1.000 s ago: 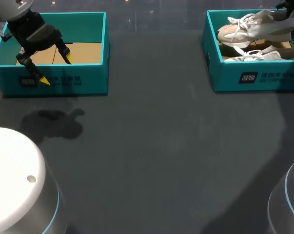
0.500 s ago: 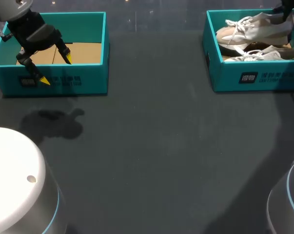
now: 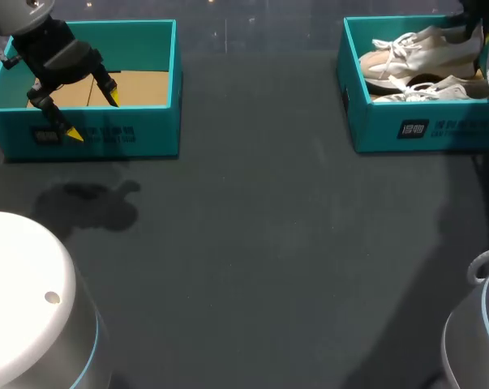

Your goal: Take the shoe out of the shoebox, open the shoe tongue, remove and reinsert the insole, then place the shoe into the shoebox

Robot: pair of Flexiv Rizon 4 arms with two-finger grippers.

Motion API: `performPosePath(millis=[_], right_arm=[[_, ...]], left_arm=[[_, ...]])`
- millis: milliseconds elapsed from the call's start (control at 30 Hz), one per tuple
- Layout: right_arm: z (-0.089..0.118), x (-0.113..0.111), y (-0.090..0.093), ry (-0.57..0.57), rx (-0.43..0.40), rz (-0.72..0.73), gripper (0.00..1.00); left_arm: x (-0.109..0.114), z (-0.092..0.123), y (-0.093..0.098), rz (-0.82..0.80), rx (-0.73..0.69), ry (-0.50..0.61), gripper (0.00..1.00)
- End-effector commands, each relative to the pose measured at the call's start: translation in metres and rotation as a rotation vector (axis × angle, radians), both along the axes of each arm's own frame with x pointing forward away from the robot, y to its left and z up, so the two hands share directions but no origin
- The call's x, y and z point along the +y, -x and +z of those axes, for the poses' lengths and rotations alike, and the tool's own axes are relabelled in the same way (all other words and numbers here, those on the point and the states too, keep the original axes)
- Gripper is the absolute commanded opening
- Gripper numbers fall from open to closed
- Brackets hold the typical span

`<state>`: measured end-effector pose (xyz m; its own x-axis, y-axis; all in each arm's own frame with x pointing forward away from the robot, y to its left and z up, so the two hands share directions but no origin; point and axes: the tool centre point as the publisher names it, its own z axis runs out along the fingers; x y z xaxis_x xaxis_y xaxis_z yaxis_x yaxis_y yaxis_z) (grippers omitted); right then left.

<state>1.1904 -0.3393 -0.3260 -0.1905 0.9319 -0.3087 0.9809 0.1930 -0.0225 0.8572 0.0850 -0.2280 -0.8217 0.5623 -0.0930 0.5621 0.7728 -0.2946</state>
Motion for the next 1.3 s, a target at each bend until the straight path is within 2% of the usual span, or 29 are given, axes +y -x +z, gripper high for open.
performPosePath(millis=[33,333,967,1300], right_arm=[[-0.008,-0.001,-0.012,-0.004,0.053,-0.014,0.00],[-0.015,-0.002,-0.006,-0.018,0.060,-0.025,0.00],[-0.040,-0.001,-0.006,-0.020,0.084,0.002,0.00],[-0.043,-0.005,-0.003,-0.021,0.094,-0.001,0.00]], left_arm=[[0.000,0.000,0.000,-0.001,-0.001,-0.002,1.00],[0.000,0.000,0.000,-0.001,-0.001,-0.002,1.00],[0.000,0.000,0.000,-0.001,-0.001,-0.002,1.00],[0.000,0.000,0.000,-0.001,-0.001,-0.002,1.00]])
